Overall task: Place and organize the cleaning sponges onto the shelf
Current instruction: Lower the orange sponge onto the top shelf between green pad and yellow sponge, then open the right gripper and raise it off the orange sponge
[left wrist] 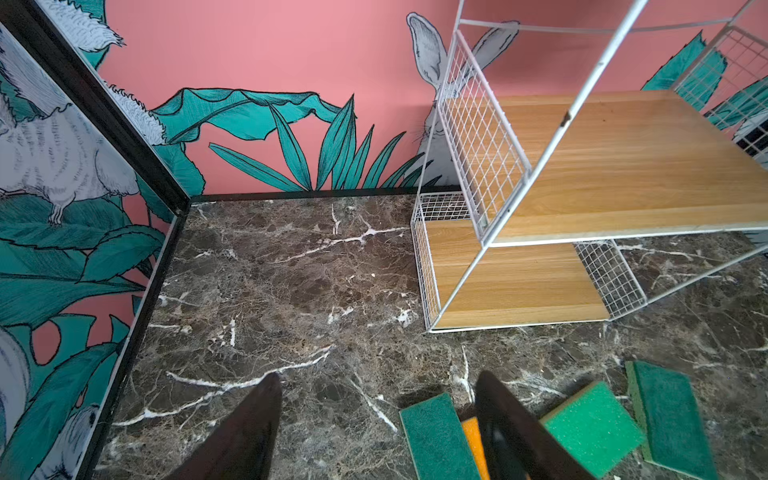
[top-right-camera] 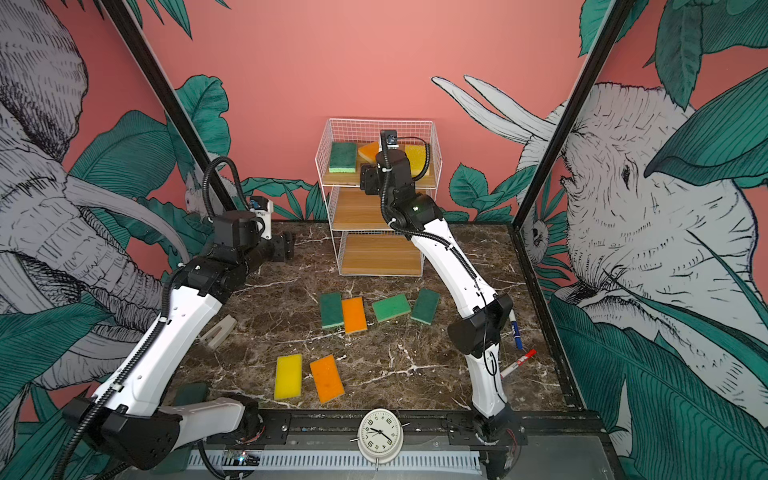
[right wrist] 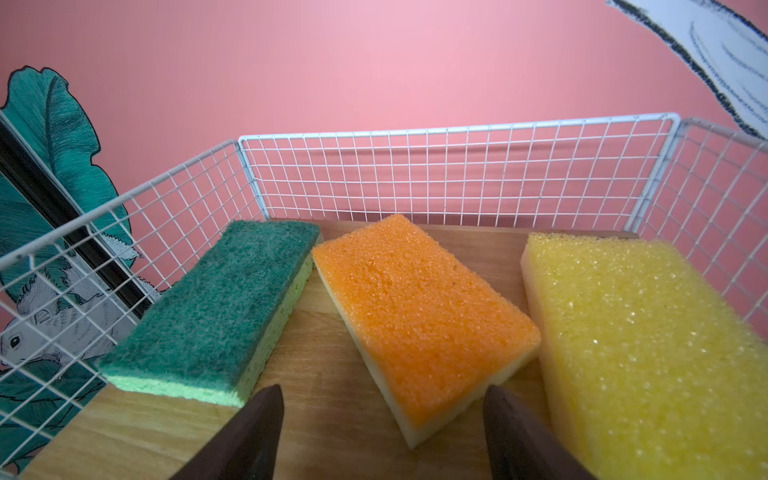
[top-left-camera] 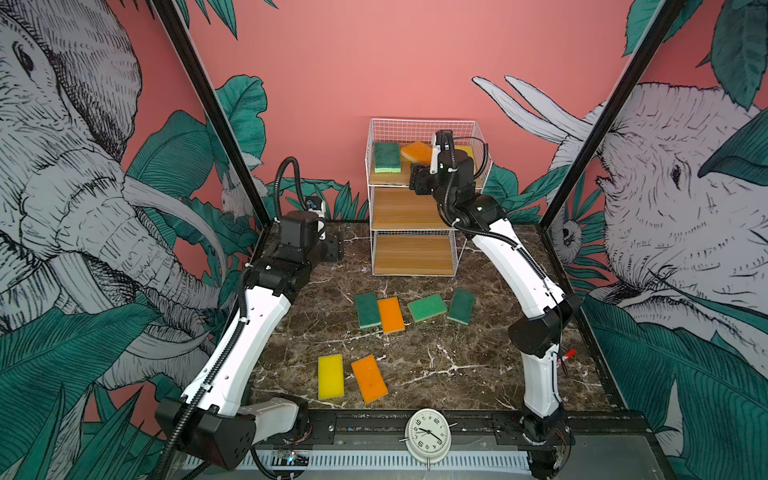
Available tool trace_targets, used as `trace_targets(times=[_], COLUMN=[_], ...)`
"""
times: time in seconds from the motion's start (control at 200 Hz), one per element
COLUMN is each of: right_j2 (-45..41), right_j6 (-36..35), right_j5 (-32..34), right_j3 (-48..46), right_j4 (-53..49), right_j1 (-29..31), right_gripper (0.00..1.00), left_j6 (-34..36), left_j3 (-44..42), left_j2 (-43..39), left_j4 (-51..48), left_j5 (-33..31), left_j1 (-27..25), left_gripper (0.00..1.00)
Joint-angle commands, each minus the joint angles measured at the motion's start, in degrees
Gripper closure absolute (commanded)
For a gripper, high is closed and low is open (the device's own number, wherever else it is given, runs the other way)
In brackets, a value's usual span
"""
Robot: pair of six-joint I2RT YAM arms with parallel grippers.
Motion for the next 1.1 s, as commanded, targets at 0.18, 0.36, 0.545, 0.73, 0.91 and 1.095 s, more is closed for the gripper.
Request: trace_targets(times=[0.18, 0.36, 0.545, 0.73, 0.91, 1.095], right_j2=[-1.15, -3.78, -5.88, -6.97, -5.95, -3.61], right_j6=[0.26, -2.9, -5.2, -7.7, -9.61, -9.84], right_j5=[-3.79, -4.96, -5.48, -4.7, -3.29, -2.44], right_j3=[1.01, 1.19, 1.56, 2.12, 4.7, 8.27], right_j4=[-3.07, -5.13, -6.25, -5.37, -5.74, -8.43], right_j1=[0.71, 0.99, 1.0, 0.9, 0.48, -0.76], right_gripper=[0.21, 0.21, 0.24, 0.29, 0.33, 0.32], left_j6=[-0.65, -0.87, -1.28, -1.49, -1.22, -1.31], left_j3=[-0.78, -0.79, -1.06, -1.86, -1.86, -1.29], left_j2=[-2.1, -2.71, -2.95, -3.07, -2.85, -1.74], left_j4=[-0.2, -0.2, 0.15, 1.1, 2.06, 2.91], left_j5=[-0.06, 0.39, 0.94, 1.02, 1.0, 1.77], left_j1=[0.42, 0.36, 0.36, 0.37, 0.34, 0.45], left_gripper=[0.26, 0.26, 0.26, 0.26, 0.26, 0.26])
